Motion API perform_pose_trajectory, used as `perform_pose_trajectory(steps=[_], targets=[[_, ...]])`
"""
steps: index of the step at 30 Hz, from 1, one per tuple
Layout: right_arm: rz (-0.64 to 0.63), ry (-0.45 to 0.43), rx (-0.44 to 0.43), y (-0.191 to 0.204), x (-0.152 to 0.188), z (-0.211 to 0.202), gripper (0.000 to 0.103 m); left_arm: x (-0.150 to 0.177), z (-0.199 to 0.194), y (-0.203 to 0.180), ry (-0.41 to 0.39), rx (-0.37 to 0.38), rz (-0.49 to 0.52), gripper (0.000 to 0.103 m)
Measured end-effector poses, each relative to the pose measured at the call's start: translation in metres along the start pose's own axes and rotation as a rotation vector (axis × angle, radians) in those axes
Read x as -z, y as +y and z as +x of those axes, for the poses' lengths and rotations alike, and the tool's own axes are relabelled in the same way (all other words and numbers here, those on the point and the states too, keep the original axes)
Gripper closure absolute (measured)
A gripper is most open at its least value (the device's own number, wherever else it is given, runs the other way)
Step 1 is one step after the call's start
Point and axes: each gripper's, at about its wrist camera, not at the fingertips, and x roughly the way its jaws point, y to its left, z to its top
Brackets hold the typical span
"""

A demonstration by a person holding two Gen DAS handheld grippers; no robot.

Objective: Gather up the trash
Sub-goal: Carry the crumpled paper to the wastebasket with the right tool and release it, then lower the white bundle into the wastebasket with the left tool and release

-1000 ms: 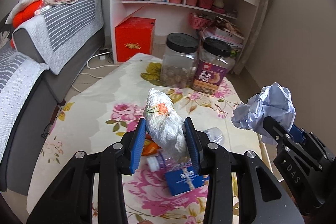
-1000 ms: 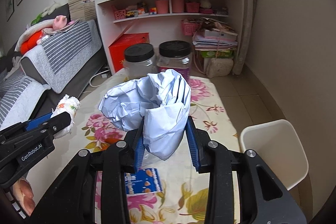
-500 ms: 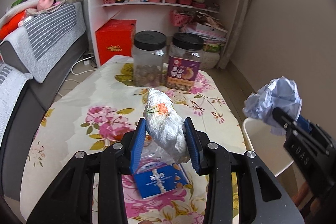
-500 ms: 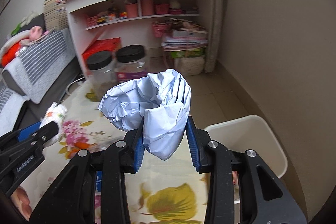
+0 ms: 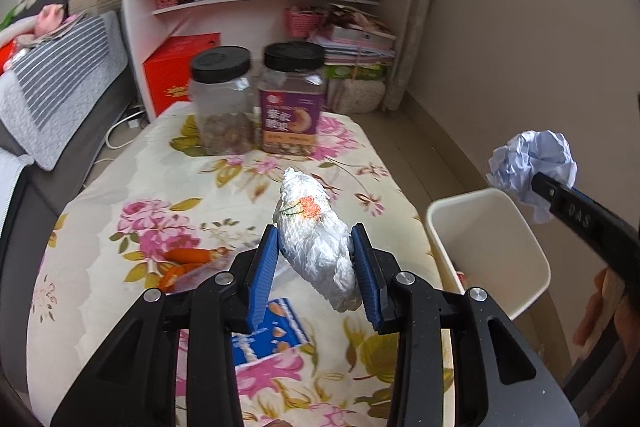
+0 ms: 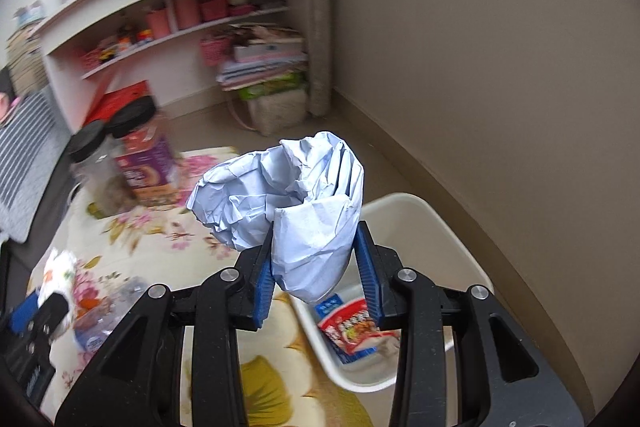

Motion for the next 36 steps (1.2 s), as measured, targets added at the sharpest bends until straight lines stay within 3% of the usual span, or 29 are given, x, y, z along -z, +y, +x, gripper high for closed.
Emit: perform_pose_trajectory(steps=[6, 8, 11, 18, 29, 32, 34, 36], targets=[[0.106, 0.042, 0.078, -0.042, -0.006, 0.012, 0.061, -0.003, 0.011, -0.03, 0.01, 0.024, 0.022, 0.065], [0.149, 0.028, 0.096, -0.058, -0.01, 0.008, 0.047, -0.006, 0.015, -0.044, 0.018, 0.046, 0.021, 0.065], [0.205, -0.011, 0.13, -0.082, -0.016, 0.0, 0.038, -0.01, 0.023, -0.07, 0.029, 0.078, 0.035, 0.065], [0.308, -0.038, 0.169, -0.126, -0.021, -0.007, 0.034, -0.013, 0.044, -0.123, 0.08, 0.149, 0.05, 0.065], [0.406, -0.089, 0.169, -0.159, -0.027, -0.024, 0.03, -0.007, 0.074, -0.183, 0.17, 0.221, 0.066, 0.065], [0.413, -0.089, 0.168, -0.162, -0.027, -0.025, 0.029, -0.008, 0.081, -0.19, 0.193, 0.249, 0.066, 0.059], [0.419, -0.085, 0.166, -0.164, -0.027, -0.024, 0.029, -0.008, 0.082, -0.192, 0.198, 0.262, 0.056, 0.045], [0.421, -0.086, 0.166, -0.164, -0.027, -0.025, 0.026, -0.008, 0.081, -0.191, 0.192, 0.264, 0.051, 0.041]])
